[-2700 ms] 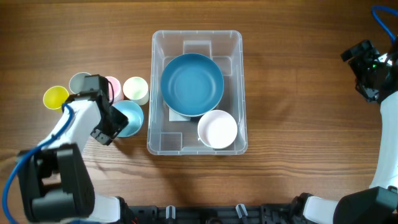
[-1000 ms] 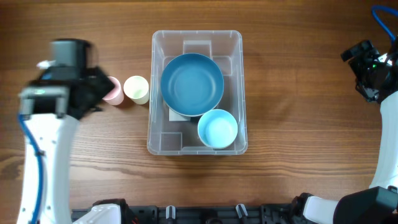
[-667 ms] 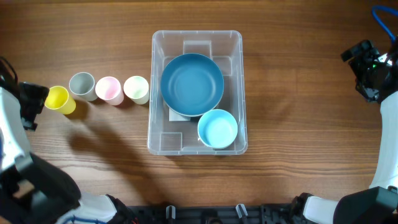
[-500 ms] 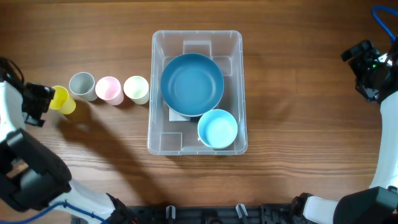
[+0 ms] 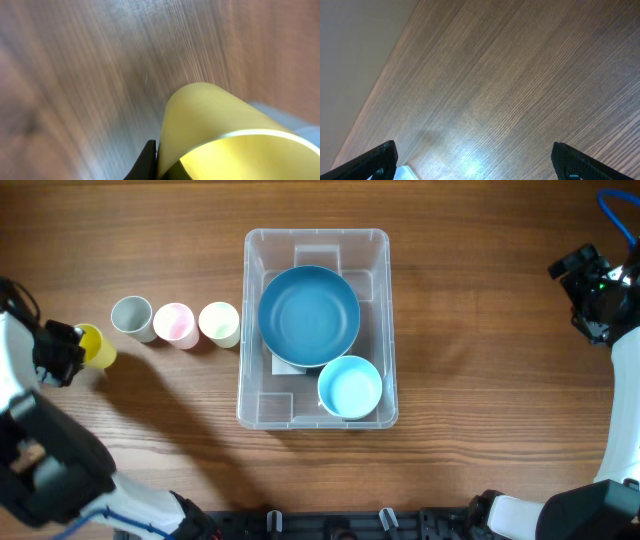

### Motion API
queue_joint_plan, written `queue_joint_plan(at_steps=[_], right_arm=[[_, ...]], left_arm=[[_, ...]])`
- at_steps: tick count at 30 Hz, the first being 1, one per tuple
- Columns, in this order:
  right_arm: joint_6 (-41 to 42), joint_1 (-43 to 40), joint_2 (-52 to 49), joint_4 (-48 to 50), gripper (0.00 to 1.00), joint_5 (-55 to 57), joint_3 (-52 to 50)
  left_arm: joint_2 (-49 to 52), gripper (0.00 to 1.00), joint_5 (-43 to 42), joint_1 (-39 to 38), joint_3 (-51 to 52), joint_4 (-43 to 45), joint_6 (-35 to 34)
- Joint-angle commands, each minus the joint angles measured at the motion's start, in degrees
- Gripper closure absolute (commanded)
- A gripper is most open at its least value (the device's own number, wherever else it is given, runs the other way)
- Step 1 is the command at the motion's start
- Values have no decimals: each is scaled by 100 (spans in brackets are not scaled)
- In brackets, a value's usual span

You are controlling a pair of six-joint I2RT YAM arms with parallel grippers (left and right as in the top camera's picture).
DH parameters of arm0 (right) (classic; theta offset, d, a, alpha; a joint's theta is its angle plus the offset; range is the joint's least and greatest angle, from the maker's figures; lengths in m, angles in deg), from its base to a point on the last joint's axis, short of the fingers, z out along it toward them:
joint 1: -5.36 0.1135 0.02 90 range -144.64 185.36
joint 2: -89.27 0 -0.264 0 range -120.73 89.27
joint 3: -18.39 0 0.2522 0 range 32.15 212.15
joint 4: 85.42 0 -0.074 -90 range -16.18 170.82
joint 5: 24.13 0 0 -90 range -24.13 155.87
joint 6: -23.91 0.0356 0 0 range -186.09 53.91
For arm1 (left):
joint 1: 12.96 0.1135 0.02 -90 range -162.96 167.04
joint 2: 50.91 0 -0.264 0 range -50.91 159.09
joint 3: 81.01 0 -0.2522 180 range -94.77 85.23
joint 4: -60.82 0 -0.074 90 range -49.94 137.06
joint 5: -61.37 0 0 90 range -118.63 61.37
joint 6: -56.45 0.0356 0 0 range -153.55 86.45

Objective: Pack container
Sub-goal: 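Move the left gripper to the yellow cup and grasp it, then carry the yellow cup with the left gripper into the bin's lower left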

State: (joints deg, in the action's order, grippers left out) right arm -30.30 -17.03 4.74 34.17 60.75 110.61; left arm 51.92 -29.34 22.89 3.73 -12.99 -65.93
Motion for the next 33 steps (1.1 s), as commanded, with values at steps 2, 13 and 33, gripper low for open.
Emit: queue_joint_plan(at_steps=[2,13,33], right_arm=[[42,-9,-61,9,0,-48,17],[42,-9,-61,9,0,-46,17],[42,-9,-61,9,0,-46,17]], left_arm=[[-1871,96,-562,-479,-516,-702,382],[-2881,96,-356,-5158,-205,-1646,492],[-1464,78,337,-6708,2138,581,-131]])
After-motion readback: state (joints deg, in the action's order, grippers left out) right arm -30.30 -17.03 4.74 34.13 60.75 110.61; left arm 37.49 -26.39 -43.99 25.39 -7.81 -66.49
